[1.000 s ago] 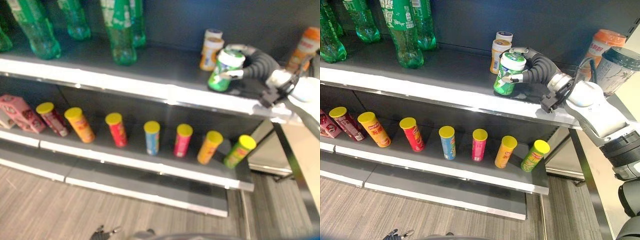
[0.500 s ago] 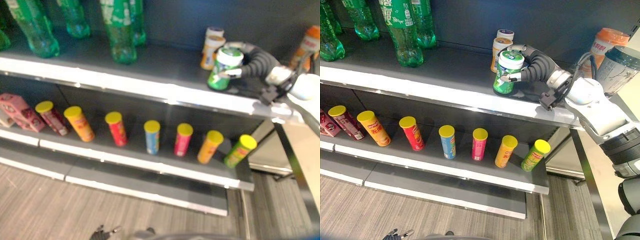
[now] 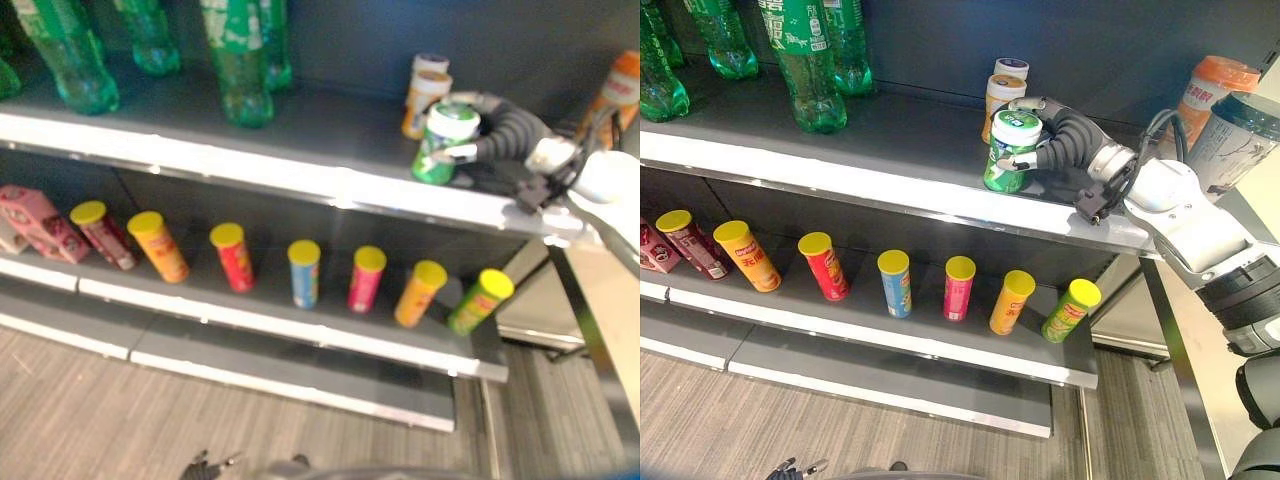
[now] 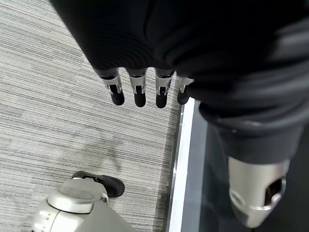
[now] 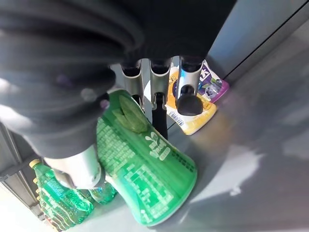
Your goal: Put the goods on the table back onto the shelves and tidy them up.
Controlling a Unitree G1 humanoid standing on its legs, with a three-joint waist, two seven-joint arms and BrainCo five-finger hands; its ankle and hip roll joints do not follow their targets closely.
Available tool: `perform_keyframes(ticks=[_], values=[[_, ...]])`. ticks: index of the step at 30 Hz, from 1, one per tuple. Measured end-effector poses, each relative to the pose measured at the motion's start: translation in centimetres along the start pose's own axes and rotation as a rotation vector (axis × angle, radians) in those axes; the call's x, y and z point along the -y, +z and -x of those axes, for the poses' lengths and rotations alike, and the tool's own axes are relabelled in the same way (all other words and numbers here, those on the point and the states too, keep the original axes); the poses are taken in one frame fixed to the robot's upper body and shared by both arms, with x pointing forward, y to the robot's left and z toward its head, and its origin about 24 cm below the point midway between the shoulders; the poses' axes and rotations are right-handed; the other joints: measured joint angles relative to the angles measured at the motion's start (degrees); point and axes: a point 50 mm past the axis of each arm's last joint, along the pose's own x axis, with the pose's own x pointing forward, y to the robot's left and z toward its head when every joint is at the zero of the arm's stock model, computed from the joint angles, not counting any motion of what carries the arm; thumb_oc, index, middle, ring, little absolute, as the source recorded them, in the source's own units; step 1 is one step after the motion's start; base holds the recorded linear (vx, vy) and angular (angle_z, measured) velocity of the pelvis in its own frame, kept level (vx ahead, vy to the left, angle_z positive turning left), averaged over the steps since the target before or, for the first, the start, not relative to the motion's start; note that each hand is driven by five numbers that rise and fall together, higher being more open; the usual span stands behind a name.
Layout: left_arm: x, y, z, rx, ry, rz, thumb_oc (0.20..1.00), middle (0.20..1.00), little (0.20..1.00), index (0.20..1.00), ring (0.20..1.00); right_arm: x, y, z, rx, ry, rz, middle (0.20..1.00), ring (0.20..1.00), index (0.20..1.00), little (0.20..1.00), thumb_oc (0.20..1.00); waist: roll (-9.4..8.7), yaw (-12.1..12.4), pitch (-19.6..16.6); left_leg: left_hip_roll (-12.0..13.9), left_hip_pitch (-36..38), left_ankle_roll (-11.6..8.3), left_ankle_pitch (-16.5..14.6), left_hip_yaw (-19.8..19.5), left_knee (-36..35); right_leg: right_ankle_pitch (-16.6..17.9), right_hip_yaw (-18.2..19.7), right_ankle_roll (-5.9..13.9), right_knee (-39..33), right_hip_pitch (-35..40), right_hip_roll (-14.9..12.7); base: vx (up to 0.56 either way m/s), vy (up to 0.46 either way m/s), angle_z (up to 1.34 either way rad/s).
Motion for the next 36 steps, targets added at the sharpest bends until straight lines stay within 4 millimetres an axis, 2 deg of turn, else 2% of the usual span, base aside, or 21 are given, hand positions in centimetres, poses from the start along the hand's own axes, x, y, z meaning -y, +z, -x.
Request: perform_keyframes(ticks=[30, 31, 32, 33, 34, 36], values=[[-0.1, -0.2, 0.0, -0.007, 0.016, 0.011, 1.000, 1.000, 1.000, 1.000, 1.000, -0.5, 0.7, -1.1, 0.035, 0.008, 0.016, 0.200, 0.200, 0.200, 0.200, 0.200, -0.46, 0.11, 0.59, -0.05, 0.09, 0.08, 0.06, -0.11, 0.01, 0.00, -0.14, 0.00, 0.00, 0.15, -0.06, 0.00, 0.000, 0.00], [-0.1, -0.2, 0.0, -0.007, 0.016, 0.011, 1.000, 1.000, 1.000, 1.000, 1.000, -0.5, 0.7, -1.1, 0.035, 0.008, 0.016, 0.225, 0.225, 0.225, 0.225, 0.225, -0.45, 0.11, 0.59, -0.05, 0.11, 0.13, 0.10, -0.11, 0.01, 0.00, -0.14, 0.00, 0.00, 0.16, -0.06, 0.00, 0.000, 0.00], [-0.1, -0.2, 0.0, -0.007, 0.016, 0.011, 1.000, 1.000, 1.000, 1.000, 1.000, -0.5, 0.7, -1.1, 0.035, 0.008, 0.016, 0.426, 0.426, 0.426, 0.426, 0.426, -0.44, 0.11, 0.60, -0.05, 0.14, 0.29, 0.21, -0.11, 0.01, 0.00, -0.14, 0.00, 0.00, 0.19, -0.06, 0.00, 0.000, 0.00], [-0.1, -0.2, 0.0, -0.007, 0.016, 0.011, 1.000, 1.000, 1.000, 1.000, 1.000, -0.5, 0.7, -1.1, 0.034, 0.008, 0.017, 0.931, 0.931, 0.931, 0.931, 0.931, -0.42, 0.09, 0.62, -0.05, 0.17, 0.30, 0.21, -0.11, 0.01, 0.00, -0.14, 0.00, 0.00, 0.21, -0.06, 0.00, 0.000, 0.00], [-0.1, -0.2, 0.0, -0.007, 0.016, 0.011, 1.000, 1.000, 1.000, 1.000, 1.000, -0.5, 0.7, -1.1, 0.034, 0.008, 0.017, 1.000, 1.000, 1.000, 1.000, 1.000, -0.37, 0.06, 0.65, -0.05, 0.21, 0.30, 0.21, -0.10, 0.01, 0.00, -0.14, 0.00, 0.00, 0.24, -0.06, 0.00, 0.000, 0.00], [-0.1, -0.2, 0.0, -0.007, 0.016, 0.011, 1.000, 1.000, 1.000, 1.000, 1.000, -0.5, 0.7, -1.1, 0.034, 0.008, 0.017, 1.000, 1.000, 1.000, 1.000, 1.000, -0.10, -0.01, 0.86, -0.06, 0.62, 0.29, 0.21, -0.05, 0.01, 0.00, -0.09, 0.00, 0.00, 0.62, -0.07, 0.00, 0.000, 0.00]])
